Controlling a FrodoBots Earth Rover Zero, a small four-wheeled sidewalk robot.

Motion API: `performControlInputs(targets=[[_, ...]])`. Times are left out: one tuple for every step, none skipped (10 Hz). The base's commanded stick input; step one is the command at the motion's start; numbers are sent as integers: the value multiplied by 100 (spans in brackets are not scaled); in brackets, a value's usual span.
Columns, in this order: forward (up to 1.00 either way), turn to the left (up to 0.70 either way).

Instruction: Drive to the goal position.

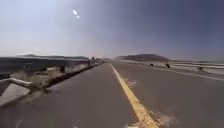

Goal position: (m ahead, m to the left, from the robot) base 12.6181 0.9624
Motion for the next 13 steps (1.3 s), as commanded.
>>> performControlInputs(targets=[[50, 0], [50, 0], [50, 0], [50, 0], [50, 0], [50, 0], [50, 0], [50, 0], [50, 0], [50, 0], [50, 0], [50, 0], [50, 0]])
